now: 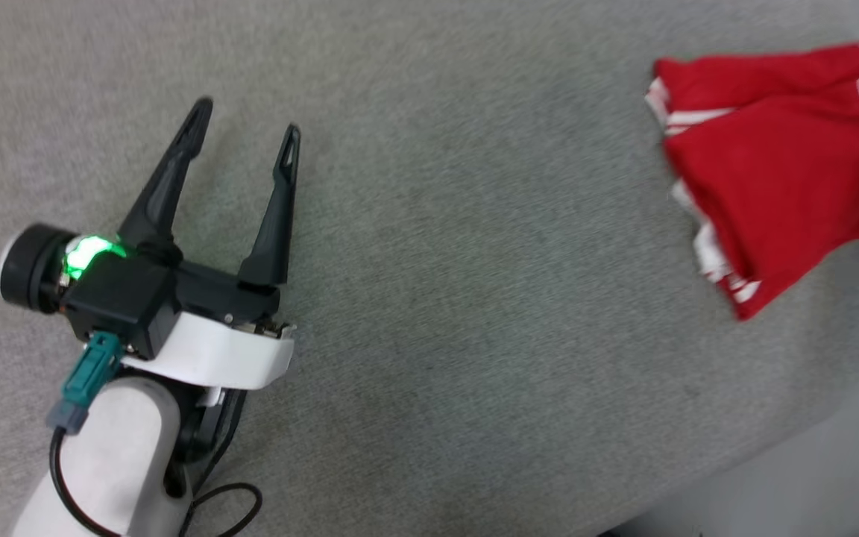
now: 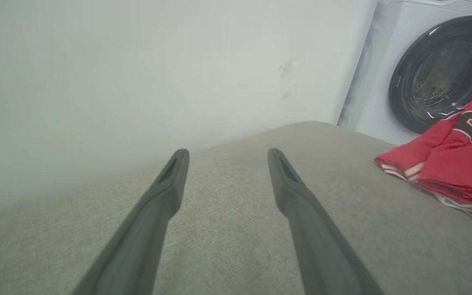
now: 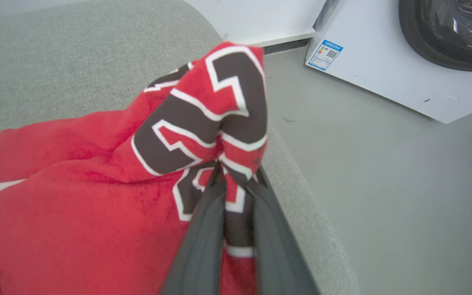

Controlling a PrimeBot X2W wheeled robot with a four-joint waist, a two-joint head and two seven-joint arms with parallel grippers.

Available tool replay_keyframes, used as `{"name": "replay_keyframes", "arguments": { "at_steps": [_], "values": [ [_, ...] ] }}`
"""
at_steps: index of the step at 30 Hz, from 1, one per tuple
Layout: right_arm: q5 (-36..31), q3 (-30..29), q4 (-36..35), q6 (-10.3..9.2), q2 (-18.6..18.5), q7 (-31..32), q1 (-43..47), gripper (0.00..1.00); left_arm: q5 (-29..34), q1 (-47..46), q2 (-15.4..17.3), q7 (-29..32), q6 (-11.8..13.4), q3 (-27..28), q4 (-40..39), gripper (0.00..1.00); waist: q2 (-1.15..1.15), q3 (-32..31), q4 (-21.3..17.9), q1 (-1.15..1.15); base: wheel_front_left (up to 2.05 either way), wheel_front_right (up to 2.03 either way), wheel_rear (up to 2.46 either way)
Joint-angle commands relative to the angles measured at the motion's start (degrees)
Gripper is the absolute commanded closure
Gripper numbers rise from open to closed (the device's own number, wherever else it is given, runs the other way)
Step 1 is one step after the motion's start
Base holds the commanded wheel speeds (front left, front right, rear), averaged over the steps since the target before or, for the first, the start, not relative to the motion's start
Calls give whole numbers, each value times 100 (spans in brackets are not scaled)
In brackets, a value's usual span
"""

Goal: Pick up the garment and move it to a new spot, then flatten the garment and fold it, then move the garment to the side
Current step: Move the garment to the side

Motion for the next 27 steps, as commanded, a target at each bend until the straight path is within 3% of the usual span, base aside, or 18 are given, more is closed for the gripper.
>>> {"name": "replay_keyframes", "arguments": {
  "at_steps": [1, 6, 11, 12, 13, 14, 15, 27],
  "values": [
    [-115, -99, 46, -6, -74, -111, -193, 100, 41, -153, 41, 26, -49, -22, -49, 0, 0, 349, 142, -1, 0, 0, 0],
    [-453, -532, 330, -6, -225, -284, -503, 100, 112, -439, 107, 109, -193, -143, -139, 0, 0, 667, 317, -1, 0, 0, 0],
    [-801, -774, 660, -6, -86, -563, -683, 100, 115, -585, 87, 64, -230, -190, -117, 0, 0, 839, 452, -1, 0, 0, 0],
    [-886, -811, 757, -6, -54, -584, -713, 86, 111, -596, 81, 48, -232, -197, -95, 0, 0, 848, 473, -1, 0, 0, 0],
    [-953, -849, 825, -6, -42, -644, -748, 64, 105, -604, 68, 27, -235, -212, -76, 0, 0, 855, 499, -1, 0, 0, 0],
    [-982, -930, 912, -6, -5, -681, -788, 22, 95, -607, 55, 17, -240, -230, -48, 0, 0, 848, 530, -1, 0, 0, 0],
    [-1097, -971, 1006, -6, 3, -694, -785, 0, 86, -607, 44, -11, -244, -242, -20, 0, 0, 833, 559, -1, 0, 0, 0],
    [-2289, -1608, 1187, -6, 67, -1329, -531, 0, -101, -159, -148, -318, -52, -230, 384, 0, 0, -26, 758, -1, 0, 0, 0]
  ]
}}
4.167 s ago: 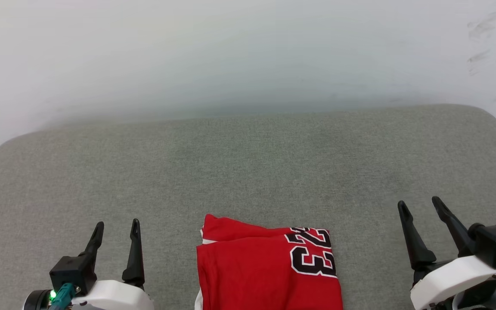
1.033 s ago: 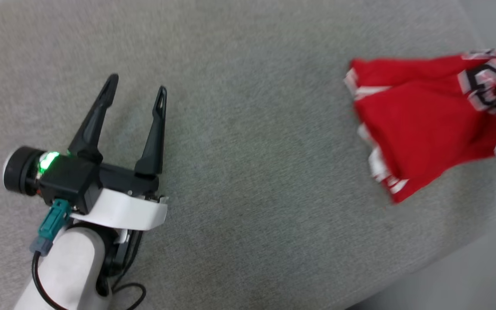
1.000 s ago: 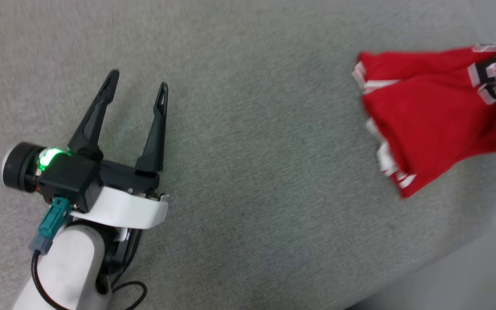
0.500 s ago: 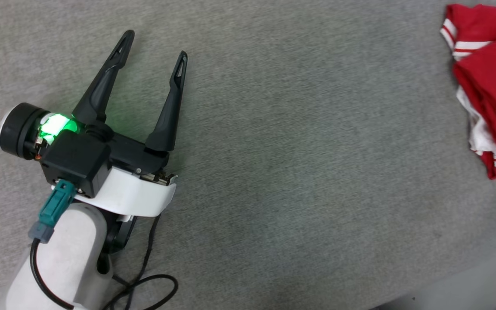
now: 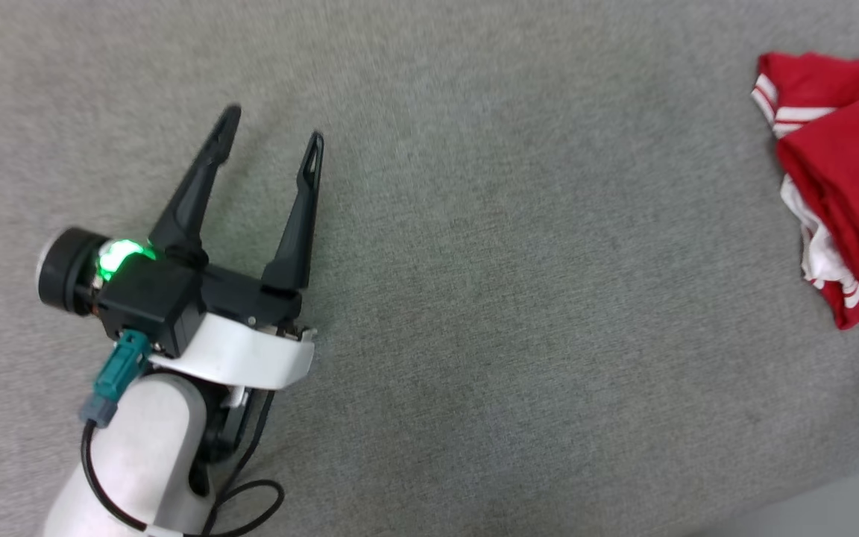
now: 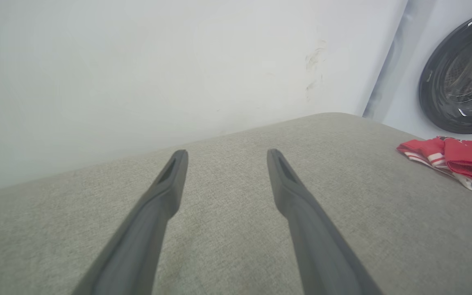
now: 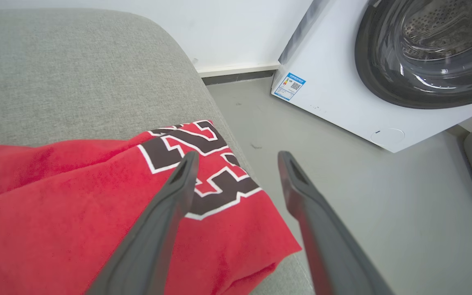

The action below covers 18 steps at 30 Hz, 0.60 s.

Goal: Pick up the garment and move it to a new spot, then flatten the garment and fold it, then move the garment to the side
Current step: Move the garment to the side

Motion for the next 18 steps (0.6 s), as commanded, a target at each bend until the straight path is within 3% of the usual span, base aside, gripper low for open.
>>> {"name": "replay_keyframes", "arguments": {
  "at_steps": [1, 10, 18],
  "values": [
    [-56, -10, -79, -6, 94, -118, 198, 0, -46, 169, -43, -61, 57, 11, 83, 0, 0, -406, 61, 0, 0, 0, 0],
    [-10, 244, -1122, -6, 496, -480, 1416, 0, -278, 902, -268, -210, 319, 56, 436, 0, 0, -1461, 282, 0, 0, 0, 0],
    [287, 549, -2638, -6, 1090, -173, 2777, 0, -458, 1439, -400, -289, 483, 130, 739, 0, 0, -2164, 668, 0, 0, 0, 0]
  ]
}}
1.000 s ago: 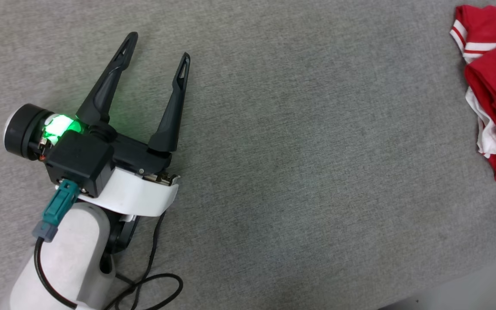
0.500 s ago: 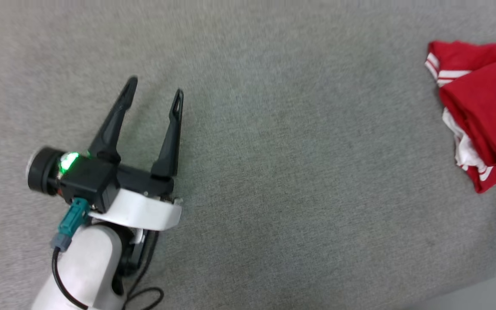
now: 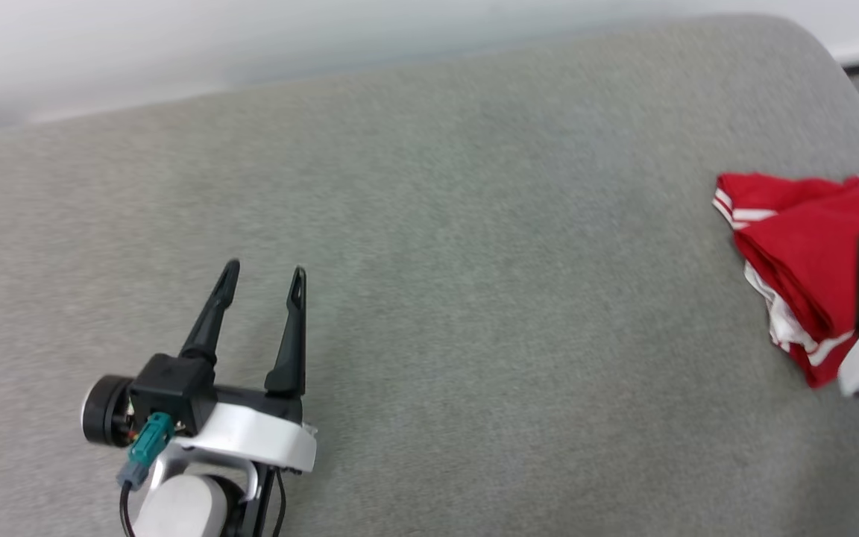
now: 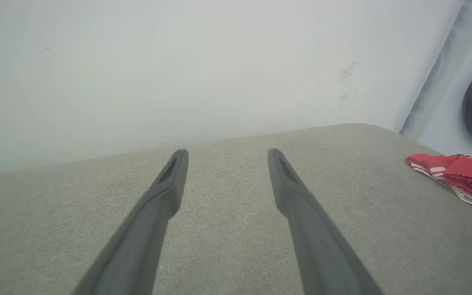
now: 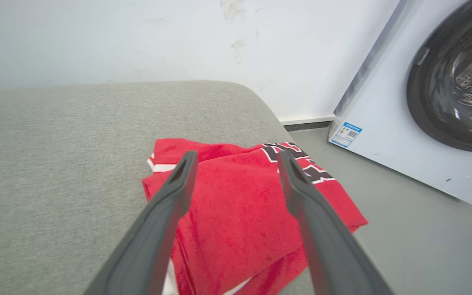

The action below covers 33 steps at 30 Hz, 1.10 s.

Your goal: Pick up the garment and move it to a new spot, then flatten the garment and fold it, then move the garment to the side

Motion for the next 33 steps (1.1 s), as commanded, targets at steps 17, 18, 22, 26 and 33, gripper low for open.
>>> {"name": "replay_keyframes", "arguments": {
  "at_steps": [17, 18, 22, 26, 33],
  "values": [
    [544, 1108, -1380, -6, 761, -90, 1539, 0, -251, 792, -23, -111, 180, 322, 669, 0, 0, -1161, 1073, 1, 0, 0, 0],
    [511, 1143, -1459, -6, 784, -102, 1614, 0, -256, 837, -12, -114, 177, 333, 691, 0, 0, -1210, 1084, 1, 0, 0, 0],
    [549, 1222, -1743, -6, 895, -34, 1950, 0, -252, 1006, -9, -123, 174, 354, 738, 0, 0, -1404, 1070, 1, 0, 0, 0],
    [558, 1294, -2042, -6, 974, 8, 2276, 0, -272, 1104, -26, -126, 124, 344, 818, 0, 0, -1539, 1005, 1, 0, 0, 0],
    [553, 1321, -2432, -6, 1036, 90, 2655, 0, -270, 1172, -41, -133, 100, 395, 918, 0, 0, -1673, 917, 1, 0, 0, 0]
  ]
}}
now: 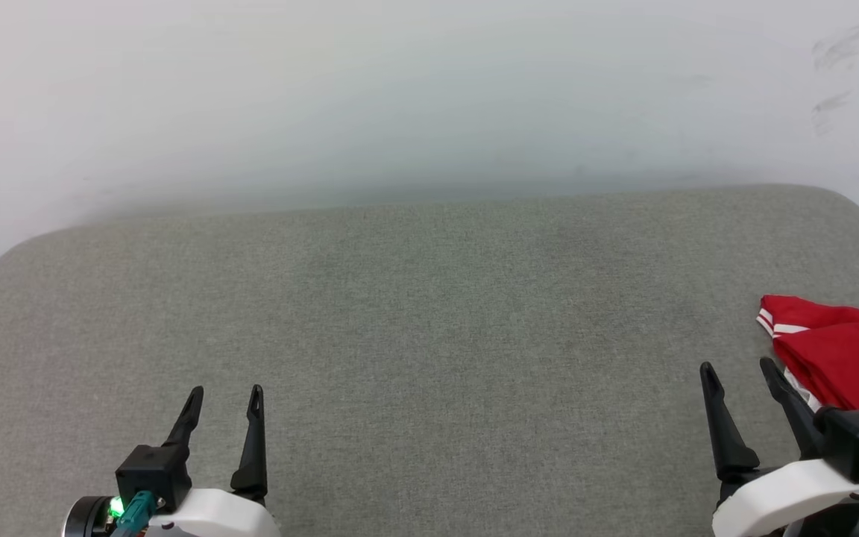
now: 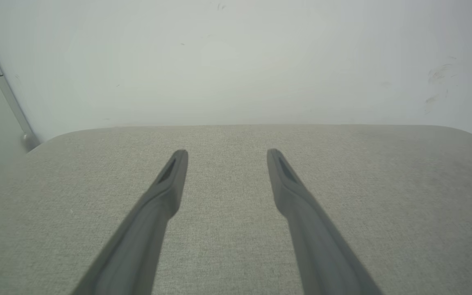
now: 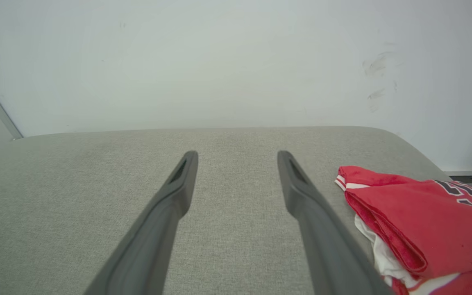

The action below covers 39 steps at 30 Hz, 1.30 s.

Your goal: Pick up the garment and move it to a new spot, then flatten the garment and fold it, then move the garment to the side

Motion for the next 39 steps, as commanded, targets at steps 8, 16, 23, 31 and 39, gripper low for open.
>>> {"name": "replay_keyframes", "arguments": {
  "at_steps": [8, 16, 23, 31, 39],
  "values": [
    [8, 66, -355, -4, 46, 96, 235, 0, 81, 54, -48, -40, -33, 46, 75, 0, 0, -33, -60, 1, 0, 0, 0],
    [79, 95, -359, -4, 47, 53, 223, 0, 115, 62, -75, -41, -73, 92, 99, 0, 0, -16, -68, 1, 0, 0, 0],
    [146, 105, -339, -4, 47, 19, 253, 0, 130, 74, -95, -41, -103, 106, 146, 0, 0, 9, -56, 1, 0, 0, 0],
    [590, 130, -196, 0, 17, 22, 202, 100, -274, 31, -212, 111, -186, 173, 222, 100, 0, 34, -44, 1, 0, 0, 0],
    [1549, 123, 46, 0, -42, 38, 37, 100, -1044, -63, -330, 331, -363, 389, 291, 100, 0, 47, -36, 1, 0, 0, 0]
  ]
}}
